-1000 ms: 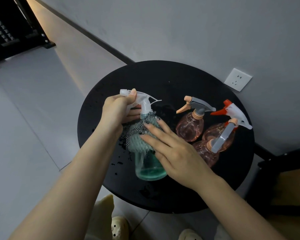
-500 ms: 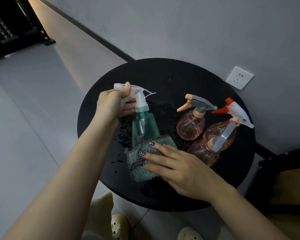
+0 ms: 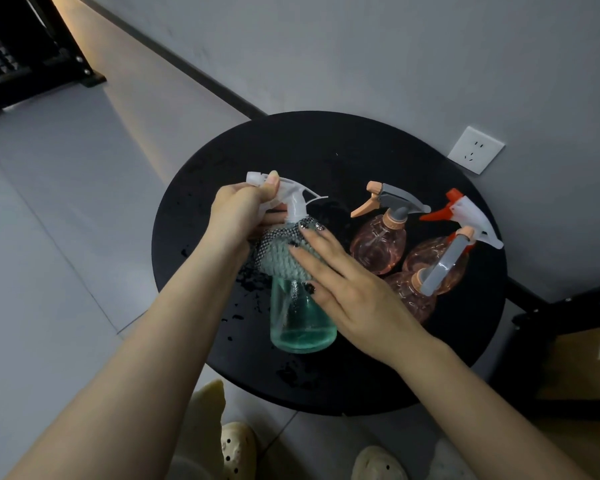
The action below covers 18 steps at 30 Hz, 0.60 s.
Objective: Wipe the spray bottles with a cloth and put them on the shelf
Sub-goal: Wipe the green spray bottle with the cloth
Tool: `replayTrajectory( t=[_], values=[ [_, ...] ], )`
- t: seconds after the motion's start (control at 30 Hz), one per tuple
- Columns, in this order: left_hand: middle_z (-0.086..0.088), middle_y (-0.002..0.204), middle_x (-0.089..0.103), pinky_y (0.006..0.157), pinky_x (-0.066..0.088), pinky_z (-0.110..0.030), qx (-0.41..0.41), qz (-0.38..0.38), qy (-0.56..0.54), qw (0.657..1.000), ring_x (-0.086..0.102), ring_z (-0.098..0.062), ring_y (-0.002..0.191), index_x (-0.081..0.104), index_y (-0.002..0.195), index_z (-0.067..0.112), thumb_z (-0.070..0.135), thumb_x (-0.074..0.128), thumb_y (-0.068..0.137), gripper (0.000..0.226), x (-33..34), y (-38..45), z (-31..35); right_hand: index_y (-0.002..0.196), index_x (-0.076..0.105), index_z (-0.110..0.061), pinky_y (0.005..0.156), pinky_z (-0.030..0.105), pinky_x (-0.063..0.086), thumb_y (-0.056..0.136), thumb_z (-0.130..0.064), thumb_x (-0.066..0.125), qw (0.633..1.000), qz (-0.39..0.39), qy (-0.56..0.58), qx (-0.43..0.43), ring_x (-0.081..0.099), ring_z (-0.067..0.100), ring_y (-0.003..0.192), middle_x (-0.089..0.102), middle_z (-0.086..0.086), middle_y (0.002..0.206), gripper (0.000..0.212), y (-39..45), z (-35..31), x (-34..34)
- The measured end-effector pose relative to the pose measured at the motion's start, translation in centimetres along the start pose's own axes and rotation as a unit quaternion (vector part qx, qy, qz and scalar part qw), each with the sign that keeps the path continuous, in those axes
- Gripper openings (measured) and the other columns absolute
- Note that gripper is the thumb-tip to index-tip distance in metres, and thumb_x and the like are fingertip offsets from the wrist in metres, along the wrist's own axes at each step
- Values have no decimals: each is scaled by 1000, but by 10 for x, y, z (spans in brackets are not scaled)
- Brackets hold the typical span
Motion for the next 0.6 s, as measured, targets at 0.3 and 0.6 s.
replayTrajectory(
  t=[0.3,0.6],
  values=[
    [-14,82,67,61,57,-29,0,6,5,1000,69,-25,68,62,97,-3,26,57,91,30,-13,6,10,134,43,-17,110,39,35,90,-8,58,973,-68,-108,-194,29,24,139,41,1,144,48,-47,-26,24],
    [-5,60,67,53,53,-26,2,-26,16,1000,67,-20,54,62,78,3,24,57,92,26,3,1,5,139,38,-17,111,28,29,89,-8,41,998,31,-5,-54,23,18,142,34,-3,149,51,-12,-4,-2]
  ],
)
Point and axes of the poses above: each hand's wrist, its own y-axis towards the middle knuckle, its own x-axis out of the palm, z = x × y, the point moved 9 cm from there along y, towards the middle knuckle
